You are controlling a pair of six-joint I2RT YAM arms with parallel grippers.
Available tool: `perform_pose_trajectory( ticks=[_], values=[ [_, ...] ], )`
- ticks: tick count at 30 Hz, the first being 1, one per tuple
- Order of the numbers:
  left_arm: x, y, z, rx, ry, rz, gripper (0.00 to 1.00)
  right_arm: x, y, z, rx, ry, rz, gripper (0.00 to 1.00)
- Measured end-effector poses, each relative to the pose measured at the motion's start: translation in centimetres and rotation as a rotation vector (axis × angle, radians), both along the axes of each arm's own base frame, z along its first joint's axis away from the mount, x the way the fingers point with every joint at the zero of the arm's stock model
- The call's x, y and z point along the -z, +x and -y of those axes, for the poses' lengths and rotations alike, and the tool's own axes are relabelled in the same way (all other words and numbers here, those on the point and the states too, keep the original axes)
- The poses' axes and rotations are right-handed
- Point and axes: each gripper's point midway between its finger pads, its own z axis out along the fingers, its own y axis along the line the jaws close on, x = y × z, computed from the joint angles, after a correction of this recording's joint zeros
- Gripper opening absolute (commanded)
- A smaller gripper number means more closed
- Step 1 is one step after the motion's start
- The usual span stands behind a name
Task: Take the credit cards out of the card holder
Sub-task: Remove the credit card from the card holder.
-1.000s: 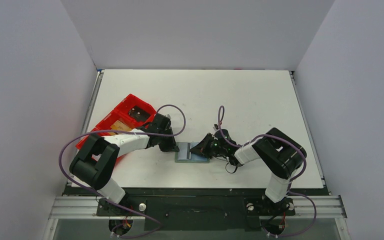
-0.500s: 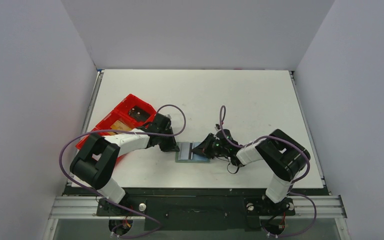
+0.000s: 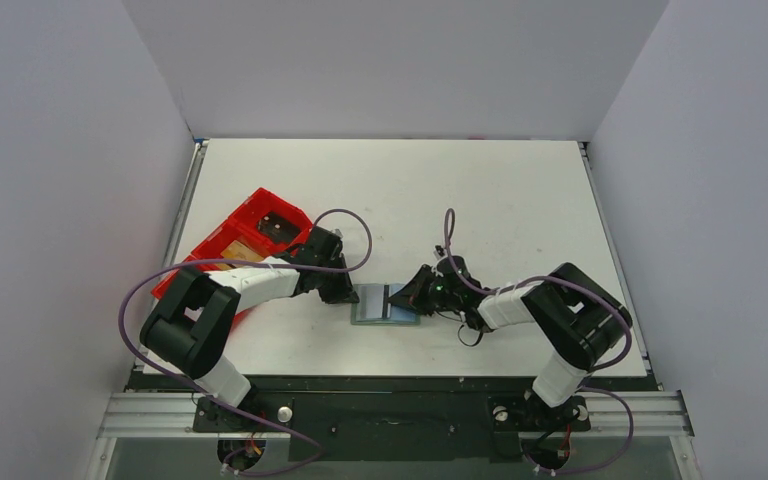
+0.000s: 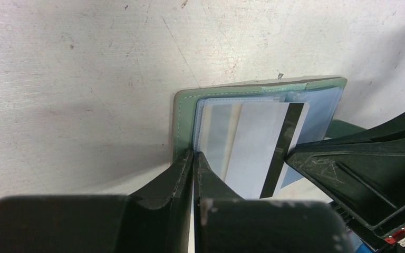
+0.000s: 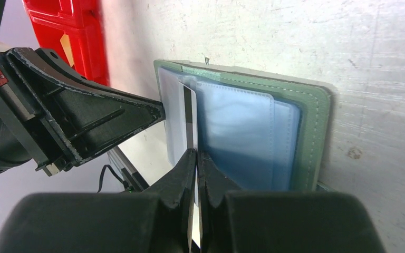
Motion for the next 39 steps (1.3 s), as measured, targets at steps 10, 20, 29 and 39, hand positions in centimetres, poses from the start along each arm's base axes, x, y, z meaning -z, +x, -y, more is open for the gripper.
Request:
perform_pose_trajectory(
  ticks=[10, 20, 29, 39],
  values=[
    [0.0, 0.0, 0.0, 0.000, 0.003, -0.003, 0.00, 0.0, -0.1, 1.0, -0.008, -0.039, 0.007, 0.00],
    [0.0, 0.0, 0.0, 0.001, 0.003, -0.004, 0.00, -0.1, 0.1, 1.8, -0.006, -0.060, 0.012, 0.00],
    [-0.1, 0.0, 0.0, 0.003, 0.009, -0.004, 0.00, -0.2, 0.3, 2.2, -0.002, -0.069, 0.015, 0.00],
    [-0.2, 0.0, -0.3, 0.007, 0.029, -0.009, 0.00, -0.8, 0.6, 2.6, 0.009, -0.064, 0.030, 0.00]
  ],
)
